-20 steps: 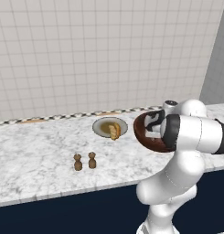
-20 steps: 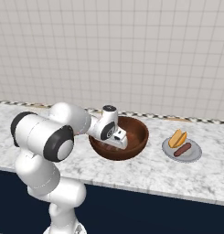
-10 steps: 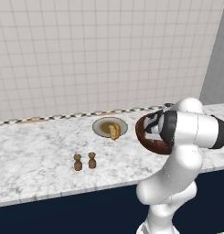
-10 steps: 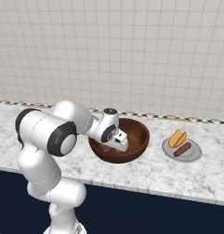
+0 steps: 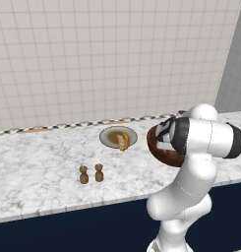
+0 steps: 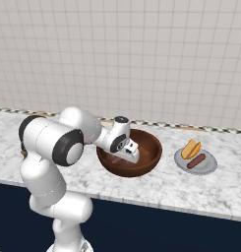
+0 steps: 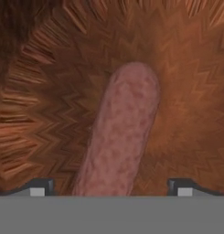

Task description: Place one bun and one sausage from the bowl on each plate.

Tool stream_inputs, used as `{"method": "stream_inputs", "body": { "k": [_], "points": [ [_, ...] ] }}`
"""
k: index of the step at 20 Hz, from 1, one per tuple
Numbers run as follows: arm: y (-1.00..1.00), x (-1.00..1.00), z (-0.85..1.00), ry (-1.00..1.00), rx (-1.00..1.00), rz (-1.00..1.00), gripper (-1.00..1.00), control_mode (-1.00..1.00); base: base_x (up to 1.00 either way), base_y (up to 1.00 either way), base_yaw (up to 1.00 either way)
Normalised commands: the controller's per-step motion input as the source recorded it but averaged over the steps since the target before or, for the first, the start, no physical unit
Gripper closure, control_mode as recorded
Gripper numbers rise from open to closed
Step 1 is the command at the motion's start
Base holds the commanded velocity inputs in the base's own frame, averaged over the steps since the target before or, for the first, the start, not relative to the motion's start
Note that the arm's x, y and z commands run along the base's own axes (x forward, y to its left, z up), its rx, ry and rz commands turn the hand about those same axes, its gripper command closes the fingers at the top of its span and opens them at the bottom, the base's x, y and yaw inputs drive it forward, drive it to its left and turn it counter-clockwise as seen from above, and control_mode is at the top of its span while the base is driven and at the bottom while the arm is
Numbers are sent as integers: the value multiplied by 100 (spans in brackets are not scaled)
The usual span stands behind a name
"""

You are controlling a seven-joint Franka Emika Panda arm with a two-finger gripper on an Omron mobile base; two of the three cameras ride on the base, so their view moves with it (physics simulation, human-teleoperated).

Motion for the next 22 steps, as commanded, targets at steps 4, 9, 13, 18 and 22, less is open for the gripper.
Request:
{"method": "stream_inputs", "body": {
  "k": [4, 9, 13, 18, 22],
  "points": [
    [0, 0, 0, 0, 0, 0, 100, -100, 0, 0, 0],
    [0, 0, 0, 0, 0, 0, 100, -100, 0, 0, 0],
    [-5, -1, 36, 0, 0, 0, 100, -100, 0, 0, 0],
    [25, -13, 94, 0, 0, 0, 100, -100, 0, 0, 0],
    [56, -65, 74, -6, 0, 4, 100, -100, 0, 0, 0]
  ]
}}
